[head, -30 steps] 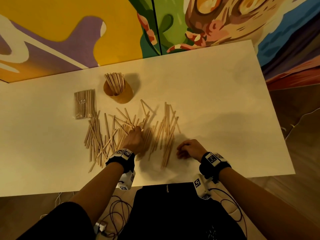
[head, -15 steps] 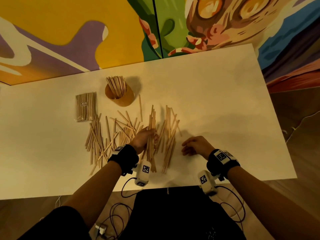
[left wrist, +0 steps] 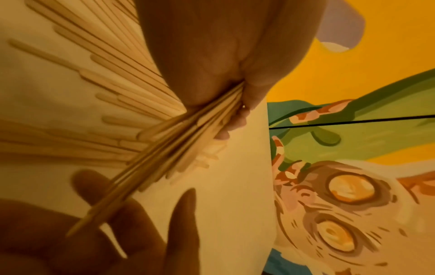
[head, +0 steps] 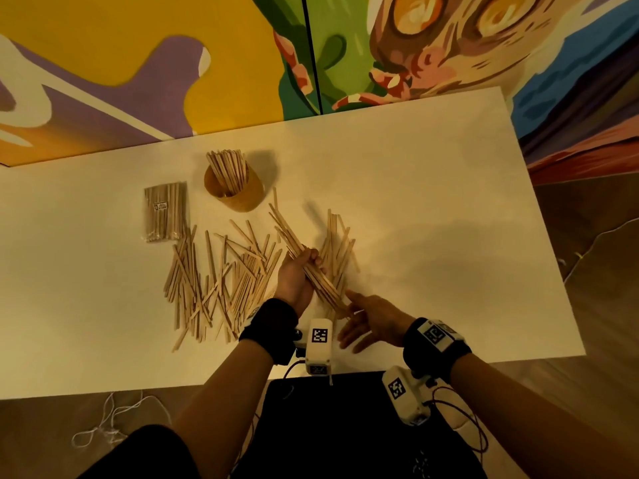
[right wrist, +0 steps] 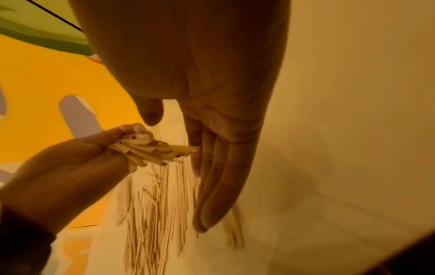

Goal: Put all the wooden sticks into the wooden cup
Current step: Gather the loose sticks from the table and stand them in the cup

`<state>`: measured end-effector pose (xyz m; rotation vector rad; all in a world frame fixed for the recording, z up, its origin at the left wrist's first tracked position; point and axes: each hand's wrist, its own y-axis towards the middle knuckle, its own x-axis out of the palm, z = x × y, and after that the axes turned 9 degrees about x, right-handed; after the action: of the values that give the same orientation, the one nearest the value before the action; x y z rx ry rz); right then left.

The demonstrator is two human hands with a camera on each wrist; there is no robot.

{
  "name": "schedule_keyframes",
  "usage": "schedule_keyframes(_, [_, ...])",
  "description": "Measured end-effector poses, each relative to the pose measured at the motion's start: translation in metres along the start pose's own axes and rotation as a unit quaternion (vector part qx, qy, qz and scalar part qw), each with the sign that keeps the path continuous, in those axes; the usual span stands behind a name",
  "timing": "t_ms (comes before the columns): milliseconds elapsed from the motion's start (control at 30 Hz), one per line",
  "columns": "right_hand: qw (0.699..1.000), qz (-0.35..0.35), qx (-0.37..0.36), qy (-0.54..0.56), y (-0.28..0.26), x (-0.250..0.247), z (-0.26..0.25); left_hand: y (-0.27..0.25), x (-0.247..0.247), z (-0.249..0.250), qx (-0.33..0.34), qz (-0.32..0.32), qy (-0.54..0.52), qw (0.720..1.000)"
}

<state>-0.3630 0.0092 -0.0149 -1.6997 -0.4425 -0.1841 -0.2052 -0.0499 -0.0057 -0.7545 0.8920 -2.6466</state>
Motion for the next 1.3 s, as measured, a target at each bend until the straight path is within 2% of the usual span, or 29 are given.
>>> schedule_keyframes(67, [0.999, -0.003, 0.020, 0.046, 0.001, 0.007, 0.001, -0.003, 0.004, -0.002, 0.022, 0.015, -0.021, 0.999])
schedule_keyframes(167, [0.991, -0.027, 0.003, 0.127, 0.004, 0.012, -0.001, -0.008, 0.008, -0.008, 0.044, 0.024, -0.029, 0.998])
schedule_keyframes(333, [0.981, -0.087, -0.032, 0.171, 0.005, 0.020, -0.009, -0.017, 0.018, -0.015, 0.062, 0.036, -0.020, 0.997])
schedule_keyframes(533, [0.965, -0.080, -0.061, 0.241, 0.006, 0.023, -0.015, -0.026, 0.029, -0.011, 0.091, 0.058, -0.040, 0.993])
schedule_keyframes(700, [0.978, -0.110, -0.040, 0.173, -0.004, 0.017, -0.014, -0.023, 0.032, -0.002, 0.112, 0.039, -0.014, 0.993])
schedule_keyframes(867, [0.983, -0.121, -0.054, 0.125, -0.014, 0.004, -0.024, -0.028, 0.033, -0.002, 0.085, 0.005, 0.049, 0.995])
schedule_keyframes(1067, [0.989, -0.134, -0.031, 0.050, -0.015, 0.004, -0.021, -0.037, 0.031, 0.000, 0.073, -0.040, 0.119, 0.989])
schedule_keyframes(1133, [0.995, -0.094, -0.028, 0.002, -0.016, 0.001, -0.022, -0.040, 0.027, 0.001, 0.063, -0.058, 0.151, 0.985])
schedule_keyframes(1200, [0.996, -0.023, -0.042, -0.070, -0.019, -0.007, -0.028, -0.043, 0.021, 0.002, 0.048, -0.084, 0.192, 0.977])
schedule_keyframes(1300, [0.983, 0.055, -0.099, -0.145, -0.027, -0.027, -0.046, -0.050, 0.011, 0.000, 0.009, -0.119, 0.253, 0.960])
